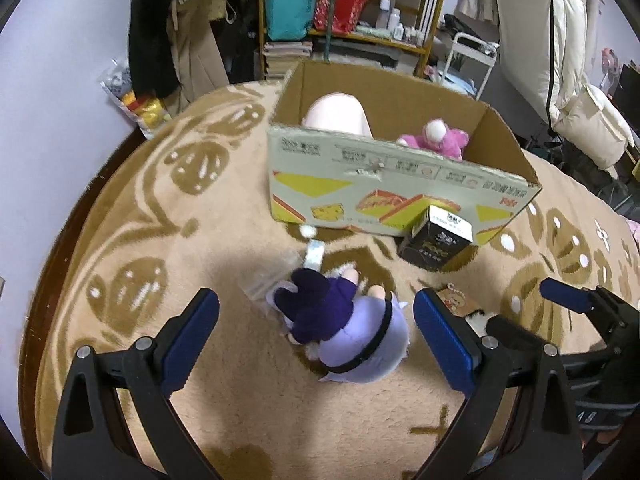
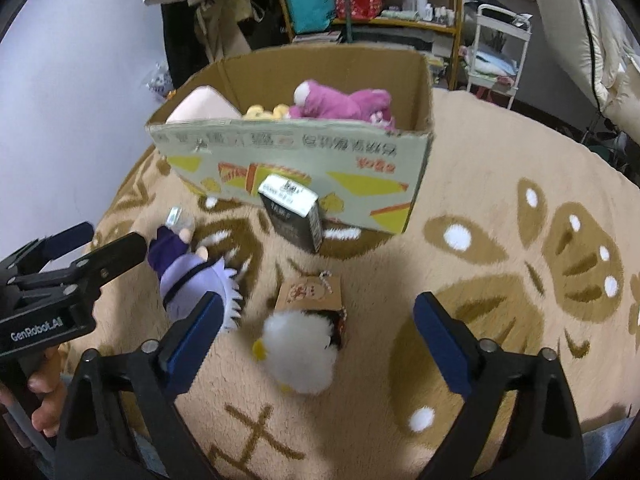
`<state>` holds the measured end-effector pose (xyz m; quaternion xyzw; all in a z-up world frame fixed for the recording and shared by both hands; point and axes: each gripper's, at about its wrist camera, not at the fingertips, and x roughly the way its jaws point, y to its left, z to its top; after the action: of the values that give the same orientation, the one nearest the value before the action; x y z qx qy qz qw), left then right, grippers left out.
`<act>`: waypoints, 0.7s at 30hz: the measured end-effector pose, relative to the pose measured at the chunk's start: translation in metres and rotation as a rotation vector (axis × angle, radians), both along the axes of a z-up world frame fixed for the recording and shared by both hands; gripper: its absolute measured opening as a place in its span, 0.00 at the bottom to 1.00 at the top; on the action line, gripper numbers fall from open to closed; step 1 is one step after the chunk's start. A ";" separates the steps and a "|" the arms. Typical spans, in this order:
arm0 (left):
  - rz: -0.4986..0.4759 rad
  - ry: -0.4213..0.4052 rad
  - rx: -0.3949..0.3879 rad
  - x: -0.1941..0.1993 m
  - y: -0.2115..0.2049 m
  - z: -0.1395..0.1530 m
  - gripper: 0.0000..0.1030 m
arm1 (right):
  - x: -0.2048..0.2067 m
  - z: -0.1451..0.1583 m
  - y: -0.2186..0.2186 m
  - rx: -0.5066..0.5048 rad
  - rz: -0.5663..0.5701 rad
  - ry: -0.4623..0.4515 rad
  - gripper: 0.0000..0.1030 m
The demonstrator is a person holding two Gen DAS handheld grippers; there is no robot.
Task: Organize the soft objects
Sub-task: 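Move both tools back toward the purple-haired doll and white fluffy keychain, then close the left tool on the purple-haired doll while the right tool grasps the white fluffy keychain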
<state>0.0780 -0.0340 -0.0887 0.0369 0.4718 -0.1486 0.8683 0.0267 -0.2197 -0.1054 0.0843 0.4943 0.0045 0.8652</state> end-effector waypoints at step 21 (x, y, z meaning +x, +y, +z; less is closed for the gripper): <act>-0.113 0.124 0.127 0.012 -0.044 -0.050 0.94 | 0.016 -0.058 0.003 0.081 0.045 0.277 0.57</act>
<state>0.0897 -0.0777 -0.1383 0.1090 0.5304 -0.1690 0.8236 0.0426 -0.2169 -0.1637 0.1078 0.6101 0.0319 0.7843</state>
